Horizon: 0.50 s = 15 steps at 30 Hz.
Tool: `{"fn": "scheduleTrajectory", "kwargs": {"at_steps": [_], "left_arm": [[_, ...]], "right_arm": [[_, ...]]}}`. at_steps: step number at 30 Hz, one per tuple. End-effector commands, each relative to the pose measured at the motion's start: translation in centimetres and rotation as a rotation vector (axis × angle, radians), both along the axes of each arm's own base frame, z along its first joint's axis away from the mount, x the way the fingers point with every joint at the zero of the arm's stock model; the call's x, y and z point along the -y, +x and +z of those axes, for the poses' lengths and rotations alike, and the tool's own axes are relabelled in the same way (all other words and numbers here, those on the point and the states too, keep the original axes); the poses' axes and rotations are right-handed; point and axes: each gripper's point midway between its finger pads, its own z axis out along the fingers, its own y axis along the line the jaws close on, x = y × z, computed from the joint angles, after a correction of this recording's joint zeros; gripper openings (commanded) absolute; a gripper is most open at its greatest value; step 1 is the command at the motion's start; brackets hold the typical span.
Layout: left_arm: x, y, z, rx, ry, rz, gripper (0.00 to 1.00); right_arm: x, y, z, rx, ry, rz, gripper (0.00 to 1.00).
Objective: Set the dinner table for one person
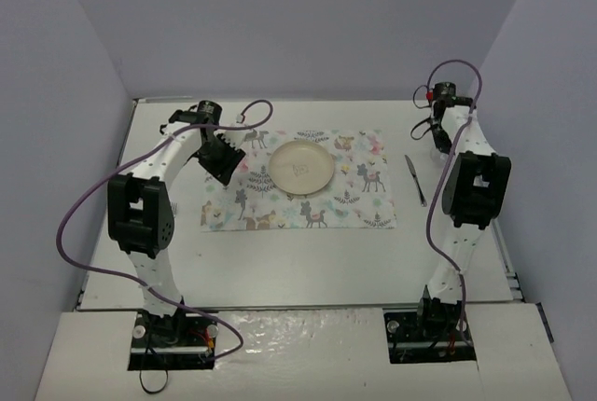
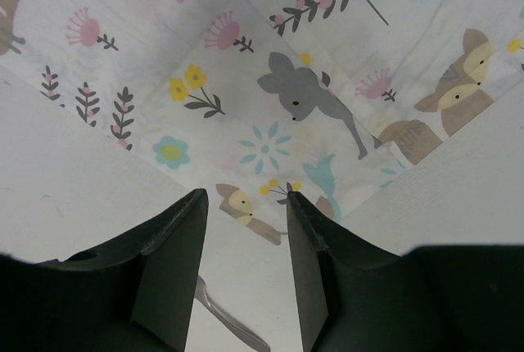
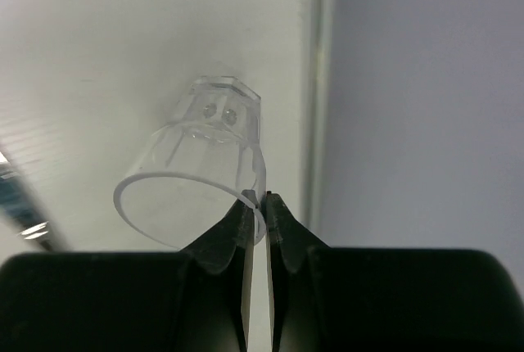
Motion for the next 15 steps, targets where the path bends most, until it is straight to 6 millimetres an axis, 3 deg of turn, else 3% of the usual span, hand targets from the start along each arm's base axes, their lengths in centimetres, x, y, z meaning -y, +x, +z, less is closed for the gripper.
{"fn": "scheduleTrajectory", "kwargs": {"at_steps": [1,4,8,11,15], "left_arm": [[-3.6,2.7,6.8,0.190,-0.037,0.151,0.41],[-6.7,3.8,7.8,0.225,0.009,0.291,0.41],[-9.9,3.7,8.5,0.256,0.106,0.386,0.41],[-10.4,2.3,9.0,0.247,0.133,0.375,0.41],[-10.9,0.5,9.5,0.237,0.166,0.354,0.41]], "right_arm": [[-12.8,1.6,8.8,0.218,0.551,0.320,0.00],[-16.5,1.6,8.4,0.185,0.653,0.400,0.00],[-20.0,2.9,7.0,0.141,0.723,0.462,0.00],[-21.9,4.3,6.5,0.135,0.745,0.500,0.00],[-23.1,5.2,4.5,0.100,0.771,0.505,0.00]]}}
